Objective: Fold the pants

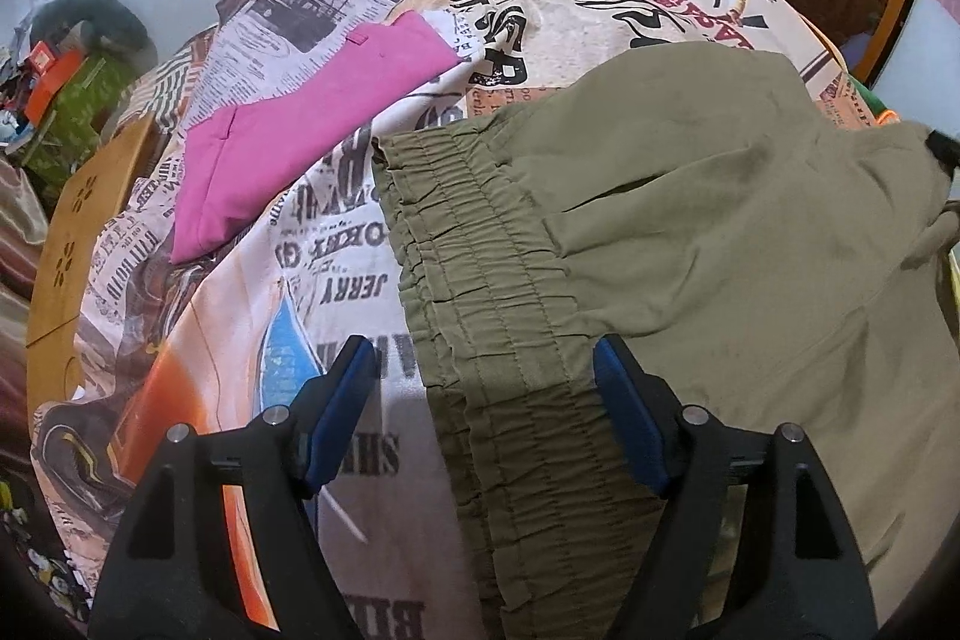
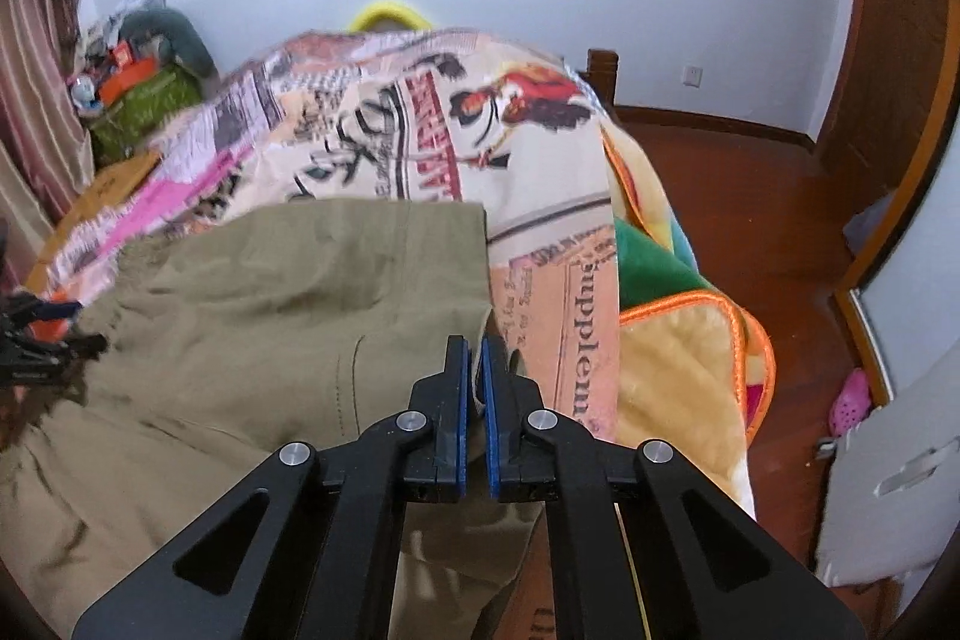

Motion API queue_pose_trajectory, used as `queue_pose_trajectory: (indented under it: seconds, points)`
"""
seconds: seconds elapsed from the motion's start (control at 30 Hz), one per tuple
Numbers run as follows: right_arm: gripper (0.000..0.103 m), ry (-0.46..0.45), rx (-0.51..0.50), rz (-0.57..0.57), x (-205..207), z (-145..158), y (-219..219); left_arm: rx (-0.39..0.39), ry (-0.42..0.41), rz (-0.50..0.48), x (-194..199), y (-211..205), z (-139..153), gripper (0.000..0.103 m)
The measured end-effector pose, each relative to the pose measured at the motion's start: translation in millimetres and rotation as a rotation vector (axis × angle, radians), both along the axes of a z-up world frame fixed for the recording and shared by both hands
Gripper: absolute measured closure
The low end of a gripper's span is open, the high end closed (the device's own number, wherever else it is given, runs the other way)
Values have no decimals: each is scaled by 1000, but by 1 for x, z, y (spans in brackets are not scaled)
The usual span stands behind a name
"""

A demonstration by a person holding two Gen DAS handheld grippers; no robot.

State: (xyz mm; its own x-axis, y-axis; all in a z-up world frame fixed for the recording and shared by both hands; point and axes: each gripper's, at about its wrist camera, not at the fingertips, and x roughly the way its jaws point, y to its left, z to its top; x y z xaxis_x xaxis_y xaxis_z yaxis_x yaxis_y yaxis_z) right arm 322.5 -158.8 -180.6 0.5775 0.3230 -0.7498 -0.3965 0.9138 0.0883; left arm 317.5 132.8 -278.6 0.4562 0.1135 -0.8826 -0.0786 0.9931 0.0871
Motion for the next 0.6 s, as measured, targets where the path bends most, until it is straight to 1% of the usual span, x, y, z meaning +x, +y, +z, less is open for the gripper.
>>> queue_pose_trajectory:
  seconds: [0.07,0.2,0.3,0.43,0.53,0.6]
  points:
    - [99,35,-31,-6,6,-16,3,-5,-3,4,-1,1,-1,23]
    - [99,124,-47,-24,11,-46,2,-51,6,17,0,8,-4,22]
    - [99,162,-49,-31,12,-54,3,-73,9,21,0,11,-5,21]
    - [98,190,-55,-37,15,-48,2,-66,7,18,-1,9,-2,21]
    - [96,168,-82,-25,10,-31,2,-62,3,17,-3,10,8,22]
    - [96,147,-88,-26,9,-19,0,-50,-18,19,-5,13,18,22]
